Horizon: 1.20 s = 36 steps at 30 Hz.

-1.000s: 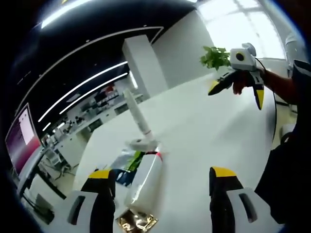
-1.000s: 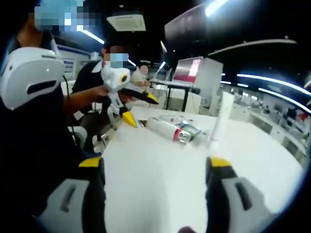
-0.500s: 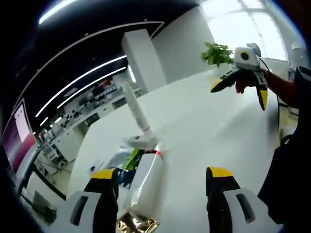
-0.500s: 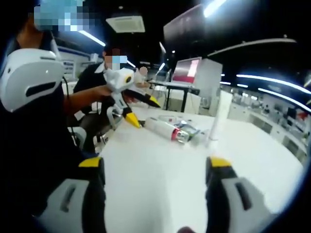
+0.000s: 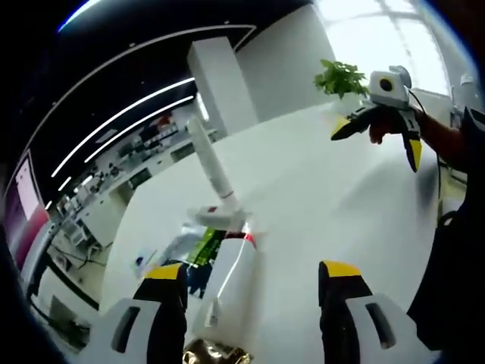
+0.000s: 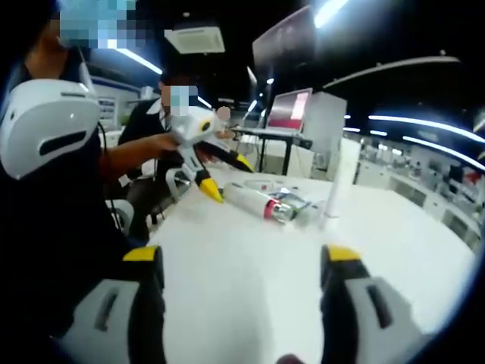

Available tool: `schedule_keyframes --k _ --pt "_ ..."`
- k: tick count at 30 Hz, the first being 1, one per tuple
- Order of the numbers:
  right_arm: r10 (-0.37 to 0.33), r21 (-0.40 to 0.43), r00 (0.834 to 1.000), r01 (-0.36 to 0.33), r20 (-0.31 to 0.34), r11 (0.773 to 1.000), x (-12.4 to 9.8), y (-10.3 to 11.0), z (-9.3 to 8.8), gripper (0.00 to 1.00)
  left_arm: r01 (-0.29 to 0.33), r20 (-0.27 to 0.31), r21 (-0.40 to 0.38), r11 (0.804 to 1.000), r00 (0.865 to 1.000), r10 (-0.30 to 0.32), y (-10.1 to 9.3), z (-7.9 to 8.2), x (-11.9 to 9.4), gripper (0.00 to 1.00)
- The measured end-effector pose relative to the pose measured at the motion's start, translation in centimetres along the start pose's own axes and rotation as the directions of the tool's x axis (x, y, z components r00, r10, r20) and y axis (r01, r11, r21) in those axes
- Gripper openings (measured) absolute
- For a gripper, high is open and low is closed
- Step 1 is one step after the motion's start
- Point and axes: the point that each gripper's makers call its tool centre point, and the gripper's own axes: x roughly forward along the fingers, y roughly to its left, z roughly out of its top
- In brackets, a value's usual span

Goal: Arrange the skincare products in the storage area until every visible bottle or jar stands upright without overlapping.

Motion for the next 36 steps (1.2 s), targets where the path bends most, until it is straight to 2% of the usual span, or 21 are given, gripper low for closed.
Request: schedule_keyframes --k 36 --pt "0.0 0.071 0.998 -0.004 0.063 0.997 0.1 -1.8 -1.3 0.84 0.015 -0.103 -0.023 1.0 0.995 -0.017 1.0 -0.4 3.2 0.68"
